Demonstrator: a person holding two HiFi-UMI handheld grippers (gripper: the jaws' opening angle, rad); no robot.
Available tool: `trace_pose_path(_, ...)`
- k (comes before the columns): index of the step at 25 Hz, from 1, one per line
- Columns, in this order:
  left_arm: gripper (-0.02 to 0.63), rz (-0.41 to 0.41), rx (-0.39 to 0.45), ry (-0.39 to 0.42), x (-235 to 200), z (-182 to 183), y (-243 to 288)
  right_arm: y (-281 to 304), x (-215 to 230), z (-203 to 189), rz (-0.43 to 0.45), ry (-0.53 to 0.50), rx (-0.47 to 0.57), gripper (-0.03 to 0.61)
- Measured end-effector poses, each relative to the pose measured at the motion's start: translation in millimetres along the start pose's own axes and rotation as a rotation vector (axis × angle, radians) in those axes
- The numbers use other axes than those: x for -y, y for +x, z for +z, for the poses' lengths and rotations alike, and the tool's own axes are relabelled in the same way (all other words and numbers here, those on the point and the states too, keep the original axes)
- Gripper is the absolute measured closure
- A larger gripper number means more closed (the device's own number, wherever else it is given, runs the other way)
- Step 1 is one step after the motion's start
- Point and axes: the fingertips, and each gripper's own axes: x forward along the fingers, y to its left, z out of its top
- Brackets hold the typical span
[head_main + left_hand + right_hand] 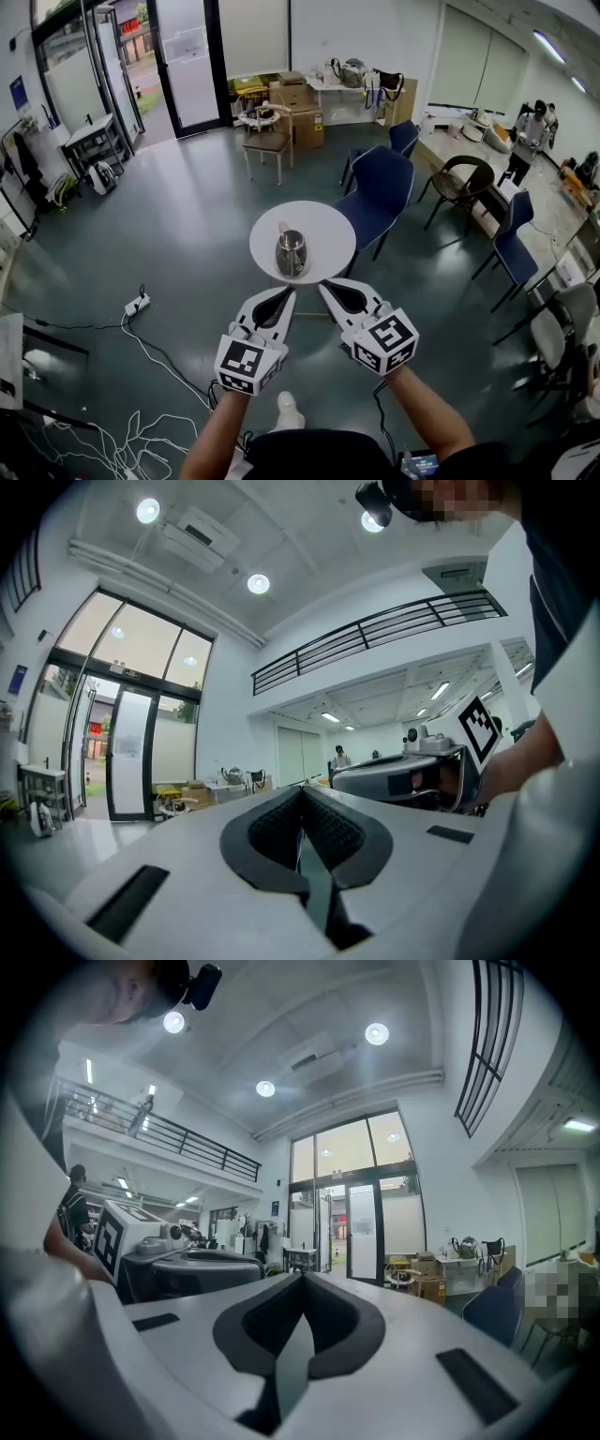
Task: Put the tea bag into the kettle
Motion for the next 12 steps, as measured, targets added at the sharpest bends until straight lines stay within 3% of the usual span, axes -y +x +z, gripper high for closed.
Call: trace_pose_path(12, 0.598, 0.008, 0.003, -0.014, 55.3, 6.0, -44.1, -56.9, -42.9, -6.2, 0.019, -0.014, -0.018, 0.561)
